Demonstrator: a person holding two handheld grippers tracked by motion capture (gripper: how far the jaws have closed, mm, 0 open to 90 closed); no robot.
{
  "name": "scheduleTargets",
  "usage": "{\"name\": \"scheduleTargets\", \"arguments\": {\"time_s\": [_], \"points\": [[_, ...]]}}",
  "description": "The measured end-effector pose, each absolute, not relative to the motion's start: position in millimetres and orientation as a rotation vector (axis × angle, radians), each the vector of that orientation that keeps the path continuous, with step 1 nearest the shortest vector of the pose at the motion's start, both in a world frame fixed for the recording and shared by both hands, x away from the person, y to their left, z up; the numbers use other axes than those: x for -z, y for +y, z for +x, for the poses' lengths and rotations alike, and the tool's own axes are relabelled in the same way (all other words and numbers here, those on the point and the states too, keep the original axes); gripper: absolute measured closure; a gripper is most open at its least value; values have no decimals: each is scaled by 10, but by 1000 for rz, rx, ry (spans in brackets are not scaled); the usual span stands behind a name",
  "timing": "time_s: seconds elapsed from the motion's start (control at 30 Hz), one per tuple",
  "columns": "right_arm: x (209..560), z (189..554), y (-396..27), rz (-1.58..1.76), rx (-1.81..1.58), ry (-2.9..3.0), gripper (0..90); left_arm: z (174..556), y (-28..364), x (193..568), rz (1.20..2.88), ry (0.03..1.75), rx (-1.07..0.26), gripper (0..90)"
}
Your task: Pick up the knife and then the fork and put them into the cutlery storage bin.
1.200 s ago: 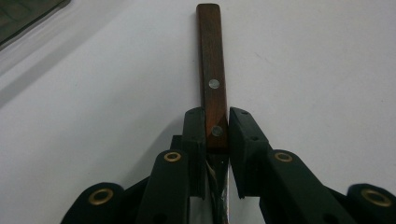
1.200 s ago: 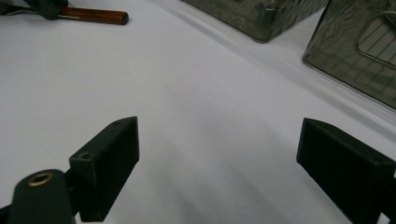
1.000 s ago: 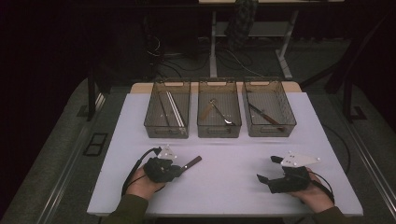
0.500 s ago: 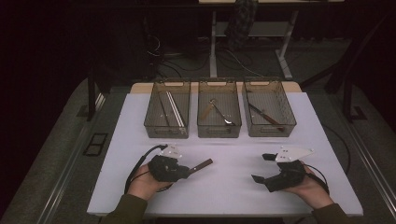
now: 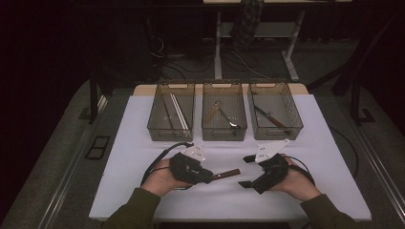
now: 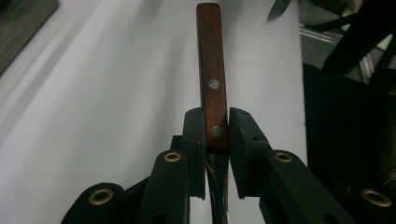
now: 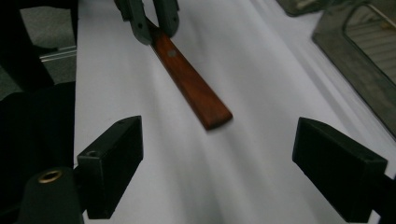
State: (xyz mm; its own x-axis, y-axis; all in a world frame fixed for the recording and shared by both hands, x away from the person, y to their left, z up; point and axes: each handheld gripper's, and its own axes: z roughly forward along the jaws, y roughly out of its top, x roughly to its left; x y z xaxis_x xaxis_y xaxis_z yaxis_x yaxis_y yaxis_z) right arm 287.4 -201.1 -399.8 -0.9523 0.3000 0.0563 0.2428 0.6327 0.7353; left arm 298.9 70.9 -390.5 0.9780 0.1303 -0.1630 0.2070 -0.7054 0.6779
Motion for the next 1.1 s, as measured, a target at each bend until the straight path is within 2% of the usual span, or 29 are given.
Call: {"name": "scheduleTargets", "arguments": {"time_s": [0.07, 0.2, 0.33, 0.5, 0.73, 0.77, 1.1], "points": [[4007, 2910, -1954, 436, -1225, 2800, 163, 3011, 653, 3874, 2363, 202, 133, 769], [4015, 2958, -1872, 390, -1219, 2866, 237, 3039, 547, 3822, 2370, 142, 156, 769], [4025, 2974, -1793, 336, -1208, 2932, 351, 3028, 437, 3804, 2387, 88, 180, 769], [4053, 2914, -1724, 262, -1168, 3008, 536, 2977, 345, 3843, 2425, 52, 185, 769], [4071, 2868, -1676, 205, -1155, 3044, 676, 2954, 312, 3852, 2436, 15, 197, 769], [4070, 2866, -1673, 198, -1155, 3042, 718, 2953, 311, 3854, 2438, 10, 192, 769], [4074, 2846, -1661, 176, -1153, 3082, 753, 2946, 319, 3876, 2432, -29, 213, 765]]}}
